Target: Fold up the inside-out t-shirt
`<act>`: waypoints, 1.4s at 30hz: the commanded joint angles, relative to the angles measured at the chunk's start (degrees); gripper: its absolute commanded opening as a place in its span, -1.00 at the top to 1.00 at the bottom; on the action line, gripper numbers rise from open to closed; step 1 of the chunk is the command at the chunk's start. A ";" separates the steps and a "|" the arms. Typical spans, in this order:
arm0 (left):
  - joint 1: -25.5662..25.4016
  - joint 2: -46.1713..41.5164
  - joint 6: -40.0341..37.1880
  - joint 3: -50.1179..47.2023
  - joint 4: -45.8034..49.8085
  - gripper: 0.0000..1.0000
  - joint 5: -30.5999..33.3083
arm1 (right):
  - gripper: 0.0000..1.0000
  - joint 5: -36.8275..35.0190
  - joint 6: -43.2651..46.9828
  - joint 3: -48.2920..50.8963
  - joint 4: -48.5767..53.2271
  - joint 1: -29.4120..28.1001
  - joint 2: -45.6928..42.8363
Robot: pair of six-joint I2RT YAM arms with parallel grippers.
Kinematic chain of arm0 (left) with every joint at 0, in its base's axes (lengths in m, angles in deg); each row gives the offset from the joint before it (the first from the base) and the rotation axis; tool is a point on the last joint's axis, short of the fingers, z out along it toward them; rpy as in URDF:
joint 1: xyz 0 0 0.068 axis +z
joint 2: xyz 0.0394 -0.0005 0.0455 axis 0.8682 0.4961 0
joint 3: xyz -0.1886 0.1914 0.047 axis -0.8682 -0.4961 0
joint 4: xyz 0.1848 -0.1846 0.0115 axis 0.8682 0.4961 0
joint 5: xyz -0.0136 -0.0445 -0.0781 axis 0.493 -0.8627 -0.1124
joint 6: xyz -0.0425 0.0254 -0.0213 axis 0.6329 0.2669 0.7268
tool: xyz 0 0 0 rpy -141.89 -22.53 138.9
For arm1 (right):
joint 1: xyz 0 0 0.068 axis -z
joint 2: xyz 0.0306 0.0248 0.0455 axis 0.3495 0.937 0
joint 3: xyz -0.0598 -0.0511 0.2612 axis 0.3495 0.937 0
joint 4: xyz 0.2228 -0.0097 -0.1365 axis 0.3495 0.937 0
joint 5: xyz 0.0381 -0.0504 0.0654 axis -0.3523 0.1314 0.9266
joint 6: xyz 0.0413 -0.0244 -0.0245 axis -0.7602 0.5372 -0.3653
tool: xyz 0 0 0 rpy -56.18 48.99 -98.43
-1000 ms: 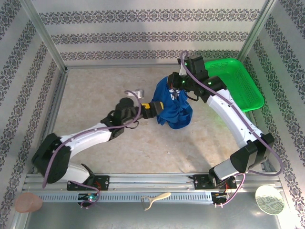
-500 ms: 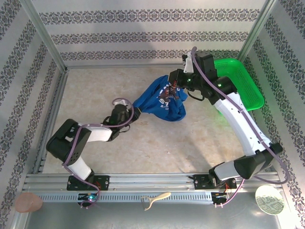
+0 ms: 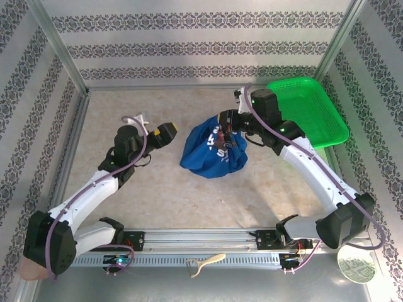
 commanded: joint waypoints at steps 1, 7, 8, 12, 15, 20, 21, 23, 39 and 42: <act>-2.92 6.79 -5.02 5.92 5.81 -0.89 -3.63 | 1.00 3.06 2.94 2.50 -5.83 -0.56 -4.14; -10.21 20.56 -8.02 11.90 4.43 -0.94 -5.72 | 1.00 2.62 3.19 4.47 -5.06 -0.39 -6.24; -10.91 22.47 -8.20 12.42 4.34 -0.95 -4.79 | 1.00 2.77 3.24 4.47 -4.91 -0.39 -6.46; -11.26 30.73 -7.79 15.92 2.01 -0.91 -1.48 | 1.00 3.84 3.31 3.14 -3.87 -0.39 -7.08; -10.17 36.25 -6.89 22.00 0.83 0.00 -3.30 | 1.00 4.12 4.47 0.78 -1.64 -0.17 -7.85; -5.94 32.16 -4.48 29.19 0.52 1.00 -8.43 | 1.00 -0.64 4.49 1.84 1.22 3.87 -14.41; -4.93 30.03 -4.25 29.75 0.51 1.00 -9.48 | 1.00 -1.62 3.44 4.53 1.08 4.87 -15.97; -2.96 26.58 -2.78 30.16 -0.72 1.00 -12.77 | 1.00 -3.97 0.43 12.66 -2.17 5.25 -18.72; 2.22 19.31 7.00 26.27 -14.05 1.00 -27.72 | -0.63 -10.52 3.04 15.09 -5.94 -0.68 -15.97; 2.14 18.54 6.35 26.49 -12.11 1.00 -27.43 | -0.66 -13.36 5.07 10.43 -7.58 -6.01 -12.18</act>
